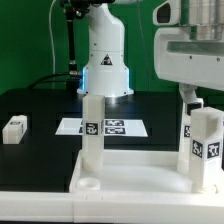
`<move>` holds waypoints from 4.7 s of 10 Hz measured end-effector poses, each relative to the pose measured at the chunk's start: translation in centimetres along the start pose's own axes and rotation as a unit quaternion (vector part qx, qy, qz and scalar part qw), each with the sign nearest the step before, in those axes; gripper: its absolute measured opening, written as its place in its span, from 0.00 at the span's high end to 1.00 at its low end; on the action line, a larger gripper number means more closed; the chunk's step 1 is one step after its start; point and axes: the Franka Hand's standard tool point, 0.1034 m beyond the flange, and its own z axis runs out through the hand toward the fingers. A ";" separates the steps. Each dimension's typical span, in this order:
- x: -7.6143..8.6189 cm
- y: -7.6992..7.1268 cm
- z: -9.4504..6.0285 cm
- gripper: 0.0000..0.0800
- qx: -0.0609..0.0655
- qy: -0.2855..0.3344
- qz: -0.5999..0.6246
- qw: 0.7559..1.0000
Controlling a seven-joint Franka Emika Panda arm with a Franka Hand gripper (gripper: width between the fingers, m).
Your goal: Assemble desk
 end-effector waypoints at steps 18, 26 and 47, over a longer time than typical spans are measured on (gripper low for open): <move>-0.3 -0.2 0.2 0.57 -0.004 0.005 -0.557 0.831; 0.0 -0.1 0.3 0.64 0.001 0.006 -0.373 0.928; -0.6 -0.1 0.7 0.19 -0.003 0.011 -0.433 0.901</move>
Offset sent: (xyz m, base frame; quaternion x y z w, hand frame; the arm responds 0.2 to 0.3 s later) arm 0.0009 0.0028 -0.0017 0.0117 0.0037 -0.2501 0.9681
